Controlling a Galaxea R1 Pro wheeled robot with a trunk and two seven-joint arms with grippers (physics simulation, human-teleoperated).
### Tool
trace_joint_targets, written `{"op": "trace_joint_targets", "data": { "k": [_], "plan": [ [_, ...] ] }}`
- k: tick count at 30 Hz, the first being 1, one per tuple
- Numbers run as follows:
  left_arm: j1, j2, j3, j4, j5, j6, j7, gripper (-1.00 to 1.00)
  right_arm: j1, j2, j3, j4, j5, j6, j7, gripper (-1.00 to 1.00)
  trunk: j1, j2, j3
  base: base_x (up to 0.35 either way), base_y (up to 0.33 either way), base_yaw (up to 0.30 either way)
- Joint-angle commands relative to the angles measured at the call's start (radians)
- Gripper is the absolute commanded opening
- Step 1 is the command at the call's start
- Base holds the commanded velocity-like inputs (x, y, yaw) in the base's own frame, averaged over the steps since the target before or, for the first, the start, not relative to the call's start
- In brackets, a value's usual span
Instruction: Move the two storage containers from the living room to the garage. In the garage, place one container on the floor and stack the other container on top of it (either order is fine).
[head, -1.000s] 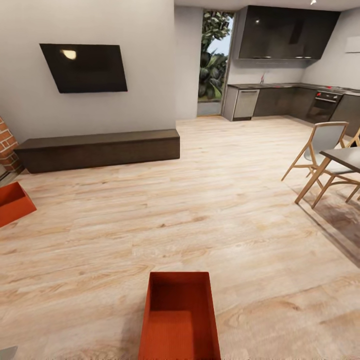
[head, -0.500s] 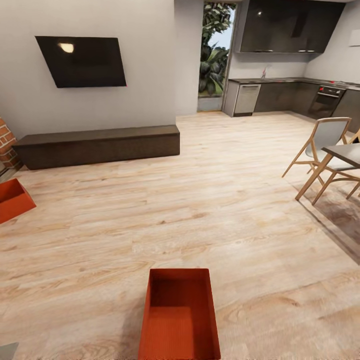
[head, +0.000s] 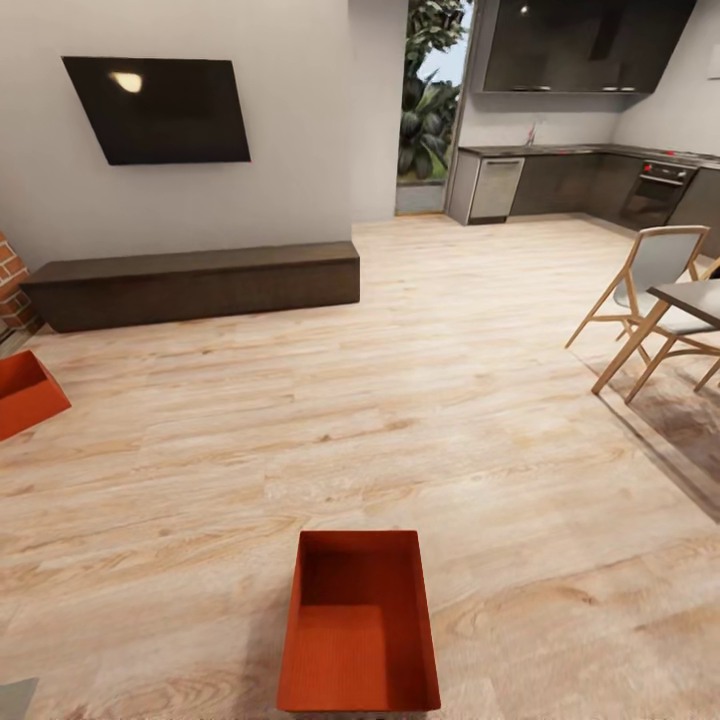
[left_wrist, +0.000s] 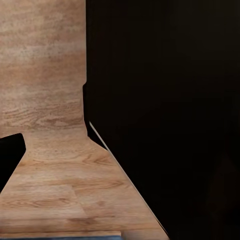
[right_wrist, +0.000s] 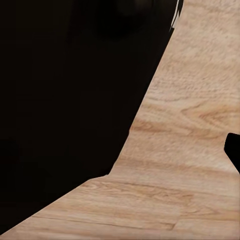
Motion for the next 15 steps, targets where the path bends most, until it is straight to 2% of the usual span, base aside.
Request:
{"op": "trace_joint_targets", "data": {
  "k": [1, 10, 15],
  "plan": [
    [0.000, 0.000, 0.000, -0.001, 0.008, 0.001, 0.000, 1.00, -0.001, 0.000, 0.008, 0.002, -0.010, -0.005, -0.001, 1.00, 0.000, 0.000, -0.002, 0.000, 0.000, 0.000],
    [0.000, 0.000, -0.001, -0.001, 0.008, 0.001, 0.000, 1.00, -0.001, 0.001, 0.008, 0.002, -0.007, -0.004, -0.009, 1.00, 0.000, 0.000, -0.004, 0.000, 0.000, 0.000],
    [0.000, 0.000, 0.000, -0.001, 0.007, 0.001, 0.000, 1.00, -0.001, 0.017, 0.010, -0.002, -0.005, -0.004, -0.010, 1.00, 0.000, 0.000, -0.004, 0.000, 0.000, 0.000]
  ]
}}
